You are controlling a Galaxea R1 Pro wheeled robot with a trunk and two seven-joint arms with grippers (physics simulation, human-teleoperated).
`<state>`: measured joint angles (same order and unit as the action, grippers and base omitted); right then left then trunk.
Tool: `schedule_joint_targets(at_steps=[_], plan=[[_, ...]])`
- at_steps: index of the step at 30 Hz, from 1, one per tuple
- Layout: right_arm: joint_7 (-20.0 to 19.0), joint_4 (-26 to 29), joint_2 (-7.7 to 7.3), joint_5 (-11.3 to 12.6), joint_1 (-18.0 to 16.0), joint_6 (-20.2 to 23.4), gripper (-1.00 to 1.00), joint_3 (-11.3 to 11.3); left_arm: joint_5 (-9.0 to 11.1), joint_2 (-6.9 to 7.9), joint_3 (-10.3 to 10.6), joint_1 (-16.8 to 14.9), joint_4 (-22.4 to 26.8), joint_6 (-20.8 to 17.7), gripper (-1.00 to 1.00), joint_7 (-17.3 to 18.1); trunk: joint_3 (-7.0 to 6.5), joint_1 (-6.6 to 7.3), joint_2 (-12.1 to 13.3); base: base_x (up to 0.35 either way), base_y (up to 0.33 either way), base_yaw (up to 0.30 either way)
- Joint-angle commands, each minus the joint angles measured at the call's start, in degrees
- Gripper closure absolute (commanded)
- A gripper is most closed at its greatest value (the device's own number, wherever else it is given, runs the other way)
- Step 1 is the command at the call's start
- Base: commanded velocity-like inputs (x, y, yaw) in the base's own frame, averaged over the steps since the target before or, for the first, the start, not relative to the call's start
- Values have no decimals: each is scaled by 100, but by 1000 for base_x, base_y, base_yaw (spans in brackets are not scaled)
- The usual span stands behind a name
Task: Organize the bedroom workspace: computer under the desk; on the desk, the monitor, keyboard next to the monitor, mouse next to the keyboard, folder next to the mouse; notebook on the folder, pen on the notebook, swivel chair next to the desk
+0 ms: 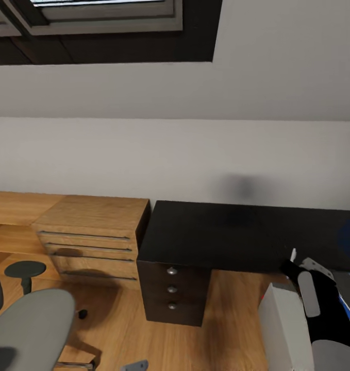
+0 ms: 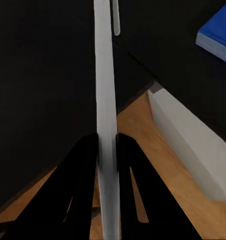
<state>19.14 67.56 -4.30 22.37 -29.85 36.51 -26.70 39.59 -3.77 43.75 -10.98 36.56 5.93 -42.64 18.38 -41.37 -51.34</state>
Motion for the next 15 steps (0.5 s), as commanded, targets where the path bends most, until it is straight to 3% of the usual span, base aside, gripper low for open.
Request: schedule_joint_targets(at_steps=[1,5,15], plan=[[17,-63,-6,74,-4,1,100,-11,59,5,43,-9,-74,153,-100,-19,5,-1,-6,0,0,-288],[9,-165,-16,67,-4,-14,100,-33,44,-7,66,-9,-338,652,-100,-2,2,-1,-6,0,0,-288],[20,-222,-18,73,-4,-119,100,-37,53,-10,64,-9,-429,798,-100,1,0,-1,-6,0,0,-293]])
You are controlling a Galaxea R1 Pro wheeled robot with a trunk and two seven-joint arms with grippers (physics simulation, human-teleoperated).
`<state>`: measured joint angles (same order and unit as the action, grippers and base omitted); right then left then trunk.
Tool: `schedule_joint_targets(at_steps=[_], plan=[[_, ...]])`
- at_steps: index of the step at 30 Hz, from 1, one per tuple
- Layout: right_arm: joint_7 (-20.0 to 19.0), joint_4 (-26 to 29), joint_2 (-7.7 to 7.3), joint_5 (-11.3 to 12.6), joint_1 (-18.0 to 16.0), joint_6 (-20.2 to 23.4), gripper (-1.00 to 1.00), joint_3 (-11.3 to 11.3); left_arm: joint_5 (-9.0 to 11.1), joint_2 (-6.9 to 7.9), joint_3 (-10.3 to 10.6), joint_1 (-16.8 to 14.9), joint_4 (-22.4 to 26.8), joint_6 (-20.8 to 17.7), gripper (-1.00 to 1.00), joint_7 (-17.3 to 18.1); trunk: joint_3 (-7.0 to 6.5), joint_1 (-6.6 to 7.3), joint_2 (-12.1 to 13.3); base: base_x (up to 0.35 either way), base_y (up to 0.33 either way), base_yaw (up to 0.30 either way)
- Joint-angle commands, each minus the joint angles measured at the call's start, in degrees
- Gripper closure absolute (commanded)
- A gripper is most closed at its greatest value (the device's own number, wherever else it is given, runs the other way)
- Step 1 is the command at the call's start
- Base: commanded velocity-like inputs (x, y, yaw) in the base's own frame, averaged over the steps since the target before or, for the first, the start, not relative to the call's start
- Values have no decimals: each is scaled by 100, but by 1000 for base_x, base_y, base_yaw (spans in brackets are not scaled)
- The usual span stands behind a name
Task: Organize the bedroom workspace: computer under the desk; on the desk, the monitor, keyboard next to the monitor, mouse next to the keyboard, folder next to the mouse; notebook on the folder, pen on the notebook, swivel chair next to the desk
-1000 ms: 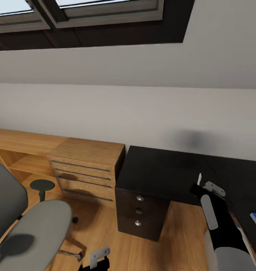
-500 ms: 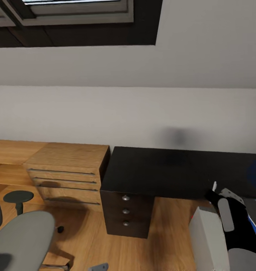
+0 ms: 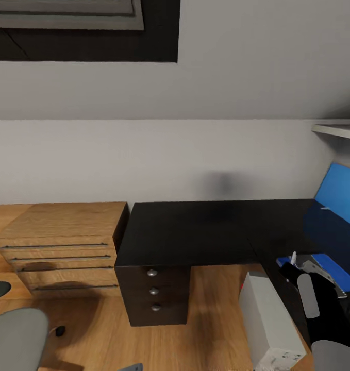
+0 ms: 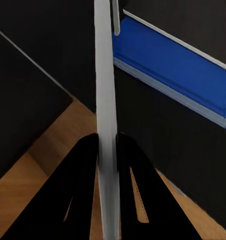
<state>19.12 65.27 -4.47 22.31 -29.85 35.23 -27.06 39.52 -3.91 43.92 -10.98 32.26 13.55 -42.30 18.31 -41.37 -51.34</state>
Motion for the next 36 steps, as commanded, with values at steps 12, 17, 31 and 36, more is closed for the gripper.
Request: schedule_joint_targets(at_steps=[12,17,31,36], plan=[[27,4,10,75,-3,-7,100,-2,65,7,44,-9,-11,50,-100,-32,7,-1,-6,0,0,-252],[16,4,19,65,-3,-12,100,5,65,7,46,-9,-16,45,-100,-25,7,-1,-6,10,0,-40],[96,392,-94,-17,46,159,100,-199,20,-42,63,-9,127,330,-100,-67,7,-1,-6,0,0,0],[100,464,-128,-17,48,160,100,-215,21,-40,64,-9,130,491,-100,-67,7,-1,-6,0,0,0]])
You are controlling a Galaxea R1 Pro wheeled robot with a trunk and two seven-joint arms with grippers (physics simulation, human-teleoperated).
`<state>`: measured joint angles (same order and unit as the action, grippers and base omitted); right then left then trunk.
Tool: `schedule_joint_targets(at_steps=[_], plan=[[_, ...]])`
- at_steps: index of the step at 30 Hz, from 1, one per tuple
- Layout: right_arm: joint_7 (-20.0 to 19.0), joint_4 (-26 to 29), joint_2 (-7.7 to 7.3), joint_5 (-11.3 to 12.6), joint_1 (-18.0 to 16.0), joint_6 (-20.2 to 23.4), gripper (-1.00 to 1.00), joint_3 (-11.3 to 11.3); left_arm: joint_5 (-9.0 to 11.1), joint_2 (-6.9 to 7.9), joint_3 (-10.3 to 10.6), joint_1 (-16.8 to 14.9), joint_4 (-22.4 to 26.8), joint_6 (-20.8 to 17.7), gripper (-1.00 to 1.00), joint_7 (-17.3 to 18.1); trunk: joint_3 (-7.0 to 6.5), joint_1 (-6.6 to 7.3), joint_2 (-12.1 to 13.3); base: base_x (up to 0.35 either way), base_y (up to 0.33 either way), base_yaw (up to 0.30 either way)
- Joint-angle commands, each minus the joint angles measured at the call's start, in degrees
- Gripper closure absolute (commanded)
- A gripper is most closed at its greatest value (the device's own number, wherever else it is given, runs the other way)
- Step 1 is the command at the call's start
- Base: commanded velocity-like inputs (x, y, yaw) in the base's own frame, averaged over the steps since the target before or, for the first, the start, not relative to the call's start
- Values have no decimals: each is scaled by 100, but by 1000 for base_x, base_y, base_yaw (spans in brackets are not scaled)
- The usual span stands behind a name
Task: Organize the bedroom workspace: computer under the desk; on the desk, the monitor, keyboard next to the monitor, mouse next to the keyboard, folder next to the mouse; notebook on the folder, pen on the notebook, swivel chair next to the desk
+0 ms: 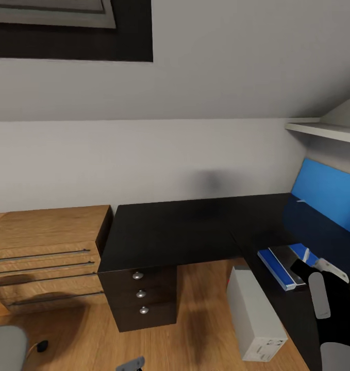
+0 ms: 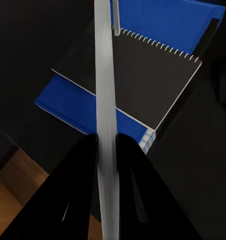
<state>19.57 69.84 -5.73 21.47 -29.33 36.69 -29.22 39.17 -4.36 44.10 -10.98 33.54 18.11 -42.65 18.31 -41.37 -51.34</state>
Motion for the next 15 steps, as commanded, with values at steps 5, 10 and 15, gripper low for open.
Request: schedule_joint_targets(at_steps=[5,10,15], plan=[[61,12,1,71,-3,13,100,-4,56,5,51,-10,3,195,-100,-27,7,-1,-6,0,0,0],[63,12,2,76,-3,13,100,-4,58,5,54,-10,3,356,-100,-22,7,-1,-6,0,0,0],[56,4,-1,75,-3,13,100,-4,64,5,54,-10,-6,360,-100,2,7,-1,-6,291,-1,0]])
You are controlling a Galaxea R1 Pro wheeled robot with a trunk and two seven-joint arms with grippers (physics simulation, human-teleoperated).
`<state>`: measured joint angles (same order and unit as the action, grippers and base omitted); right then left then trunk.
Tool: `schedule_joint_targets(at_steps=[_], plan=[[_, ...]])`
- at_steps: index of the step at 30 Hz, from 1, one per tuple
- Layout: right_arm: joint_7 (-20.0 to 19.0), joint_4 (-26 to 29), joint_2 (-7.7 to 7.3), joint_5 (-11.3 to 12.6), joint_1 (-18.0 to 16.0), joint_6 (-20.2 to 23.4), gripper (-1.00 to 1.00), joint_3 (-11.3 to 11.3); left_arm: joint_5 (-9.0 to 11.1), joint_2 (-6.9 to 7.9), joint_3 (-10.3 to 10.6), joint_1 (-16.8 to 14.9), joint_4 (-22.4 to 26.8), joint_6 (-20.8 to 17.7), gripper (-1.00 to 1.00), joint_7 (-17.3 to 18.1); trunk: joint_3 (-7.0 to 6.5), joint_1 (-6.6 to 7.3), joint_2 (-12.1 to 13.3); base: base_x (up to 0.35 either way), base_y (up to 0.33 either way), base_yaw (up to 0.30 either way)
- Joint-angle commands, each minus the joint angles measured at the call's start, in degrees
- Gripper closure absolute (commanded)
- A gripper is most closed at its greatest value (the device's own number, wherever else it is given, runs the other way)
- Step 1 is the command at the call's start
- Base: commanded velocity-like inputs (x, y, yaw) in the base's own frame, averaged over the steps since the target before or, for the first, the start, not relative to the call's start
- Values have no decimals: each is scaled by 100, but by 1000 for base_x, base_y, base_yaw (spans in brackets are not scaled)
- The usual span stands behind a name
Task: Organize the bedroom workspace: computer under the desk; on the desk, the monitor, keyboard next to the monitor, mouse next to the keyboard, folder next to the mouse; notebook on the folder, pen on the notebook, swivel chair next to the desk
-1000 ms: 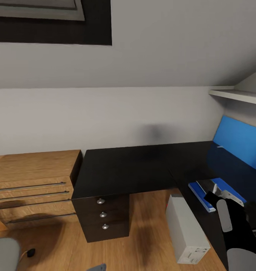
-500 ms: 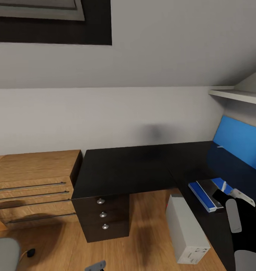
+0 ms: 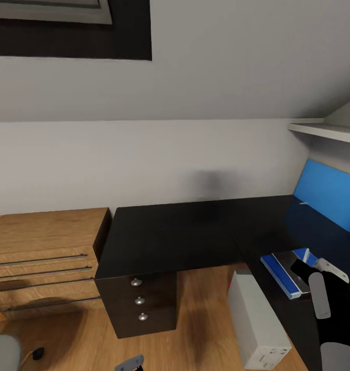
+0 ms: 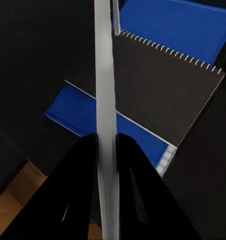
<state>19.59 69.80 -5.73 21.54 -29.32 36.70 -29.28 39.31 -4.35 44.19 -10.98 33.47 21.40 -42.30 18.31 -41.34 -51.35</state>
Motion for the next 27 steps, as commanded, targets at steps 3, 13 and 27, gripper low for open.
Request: schedule_joint_targets(at_steps=[3,13,27], plan=[[61,7,-4,62,-3,12,100,2,51,2,53,-10,-2,28,-100,-33,7,-4,-5,299,-136,0],[27,-93,-59,49,-3,-23,100,7,51,-4,202,-10,-24,28,-100,-33,7,-4,-5,240,-220,0],[27,-1229,-336,52,-9,-877,100,57,51,-13,229,-10,-25,31,-100,-33,7,-4,-5,24,-24,0]])
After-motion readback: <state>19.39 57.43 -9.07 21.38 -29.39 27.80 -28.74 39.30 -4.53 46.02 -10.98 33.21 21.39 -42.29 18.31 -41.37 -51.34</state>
